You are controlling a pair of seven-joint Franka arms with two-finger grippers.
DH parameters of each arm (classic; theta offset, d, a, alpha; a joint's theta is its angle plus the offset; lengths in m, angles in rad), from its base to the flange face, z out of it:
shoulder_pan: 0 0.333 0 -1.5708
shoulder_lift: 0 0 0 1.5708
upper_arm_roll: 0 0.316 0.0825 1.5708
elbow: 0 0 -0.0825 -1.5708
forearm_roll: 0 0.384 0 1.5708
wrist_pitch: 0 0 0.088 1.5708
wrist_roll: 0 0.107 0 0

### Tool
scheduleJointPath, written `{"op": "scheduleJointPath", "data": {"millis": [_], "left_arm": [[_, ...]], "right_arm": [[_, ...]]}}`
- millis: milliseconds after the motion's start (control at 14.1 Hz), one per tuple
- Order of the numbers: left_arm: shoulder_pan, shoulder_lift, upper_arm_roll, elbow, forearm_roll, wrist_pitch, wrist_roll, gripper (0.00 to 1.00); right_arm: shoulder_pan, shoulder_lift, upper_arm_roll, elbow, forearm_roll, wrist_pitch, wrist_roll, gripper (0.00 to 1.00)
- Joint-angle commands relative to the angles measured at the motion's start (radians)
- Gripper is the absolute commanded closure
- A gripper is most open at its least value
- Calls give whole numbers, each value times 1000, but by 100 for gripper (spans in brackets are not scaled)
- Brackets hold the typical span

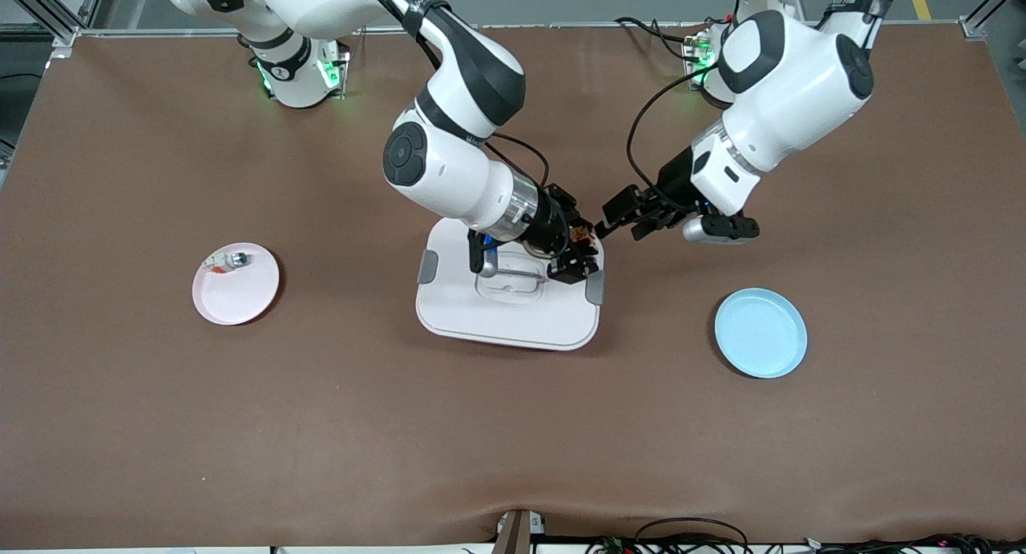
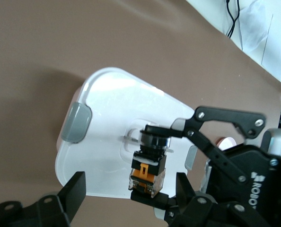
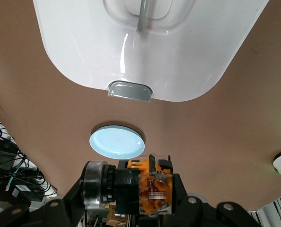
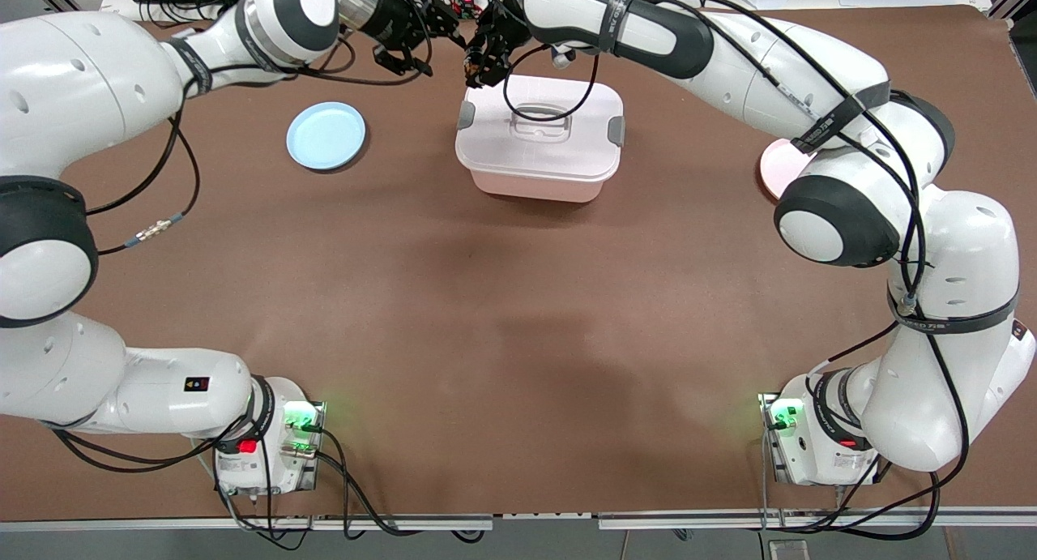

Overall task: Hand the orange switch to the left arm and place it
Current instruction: 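Hold the switch above the box while the left gripper grasps it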

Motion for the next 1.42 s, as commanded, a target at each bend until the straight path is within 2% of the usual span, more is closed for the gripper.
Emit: {"op": "scheduleJointPath", "data": {"millis": [0,496,850,992,1275,1346], "left_arm": [[6,17,-11,-15,-108,22,118,22],[-2,66,-12,-19,-289,46,322,24],[-9,106,-12,-17,-449,55,494,32],[-9,121,-12,-14,-456,62,536,43],[-13,151,-12,7,-458,62,543,74],[-13,152,-12,7,-458,62,543,85]], "right_arm": [[8,27,-9,47,18,-1,18,100],[7,29,-9,47,18,1,10,100],[5,30,-9,47,18,-1,7,100],[4,30,-9,47,18,1,6,100],[1,30,-9,47,18,-1,7,100],[1,30,-9,47,18,-1,7,100]]}}
